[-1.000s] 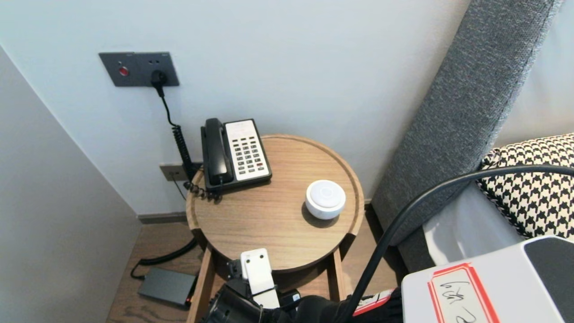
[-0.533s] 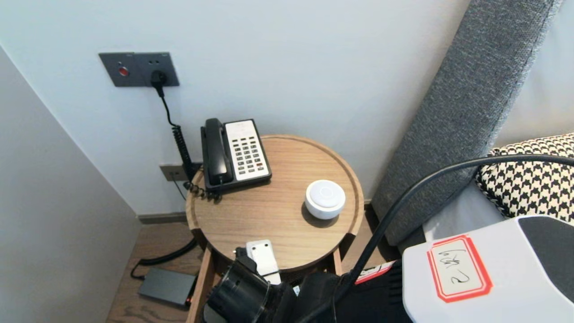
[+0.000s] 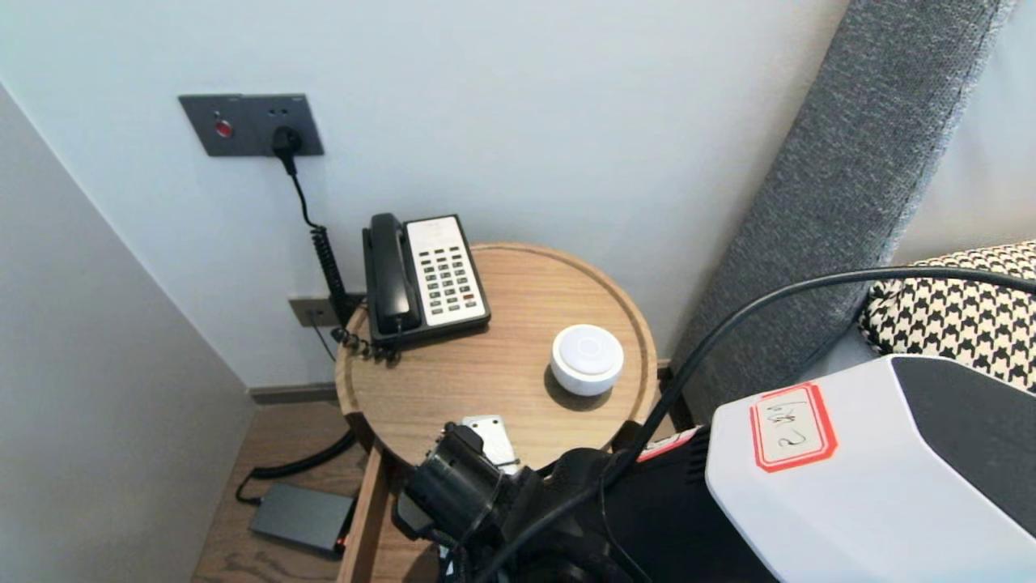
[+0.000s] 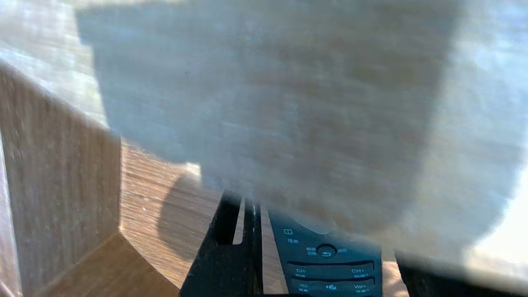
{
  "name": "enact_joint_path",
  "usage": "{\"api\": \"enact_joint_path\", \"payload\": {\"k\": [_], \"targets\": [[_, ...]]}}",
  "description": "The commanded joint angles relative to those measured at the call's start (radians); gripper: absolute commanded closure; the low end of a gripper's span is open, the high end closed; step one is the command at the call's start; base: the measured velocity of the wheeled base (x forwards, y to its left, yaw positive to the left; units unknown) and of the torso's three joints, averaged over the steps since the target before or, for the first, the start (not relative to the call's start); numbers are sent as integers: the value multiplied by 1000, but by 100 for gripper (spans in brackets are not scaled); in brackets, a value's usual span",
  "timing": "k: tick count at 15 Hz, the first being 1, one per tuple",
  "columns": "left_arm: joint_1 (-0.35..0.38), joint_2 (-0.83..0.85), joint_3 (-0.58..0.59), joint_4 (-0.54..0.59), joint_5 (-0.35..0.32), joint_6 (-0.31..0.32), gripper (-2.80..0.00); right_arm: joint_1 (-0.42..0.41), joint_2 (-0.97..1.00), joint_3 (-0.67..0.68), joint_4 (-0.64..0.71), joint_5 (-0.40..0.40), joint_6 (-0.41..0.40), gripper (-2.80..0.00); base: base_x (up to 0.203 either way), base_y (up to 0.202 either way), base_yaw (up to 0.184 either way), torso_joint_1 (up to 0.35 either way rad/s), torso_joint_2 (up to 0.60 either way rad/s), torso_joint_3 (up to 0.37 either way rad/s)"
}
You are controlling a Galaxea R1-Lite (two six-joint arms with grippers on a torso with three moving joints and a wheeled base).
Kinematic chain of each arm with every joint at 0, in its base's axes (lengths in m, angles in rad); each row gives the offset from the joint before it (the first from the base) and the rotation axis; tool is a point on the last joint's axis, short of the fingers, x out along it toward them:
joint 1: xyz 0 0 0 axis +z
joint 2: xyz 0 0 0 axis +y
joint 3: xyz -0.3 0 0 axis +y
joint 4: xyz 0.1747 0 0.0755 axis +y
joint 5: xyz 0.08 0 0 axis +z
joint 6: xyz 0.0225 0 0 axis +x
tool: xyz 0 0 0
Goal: Take the remote control out of the drawer one by one and place them on the table
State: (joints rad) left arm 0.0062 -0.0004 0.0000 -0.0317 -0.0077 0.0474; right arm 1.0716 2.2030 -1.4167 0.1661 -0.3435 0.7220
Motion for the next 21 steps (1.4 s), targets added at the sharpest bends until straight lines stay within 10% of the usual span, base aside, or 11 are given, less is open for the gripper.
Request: {"api": "enact_joint_path", "payload": {"k": [1,7,21], "targets": [[0,-1,12,-1,0,0,0,-22,11,-17,4,29,5,0,0,0,0,0,0,0],[0,-1,12,-1,0,0,0,-21,6,-41,51,64,-23,0,0,0,0,0,0,0],[0,-1,12,-1,0,0,0,100,-5,-62,109,-14,-581,0,0,0,0,0,0,0]]}}
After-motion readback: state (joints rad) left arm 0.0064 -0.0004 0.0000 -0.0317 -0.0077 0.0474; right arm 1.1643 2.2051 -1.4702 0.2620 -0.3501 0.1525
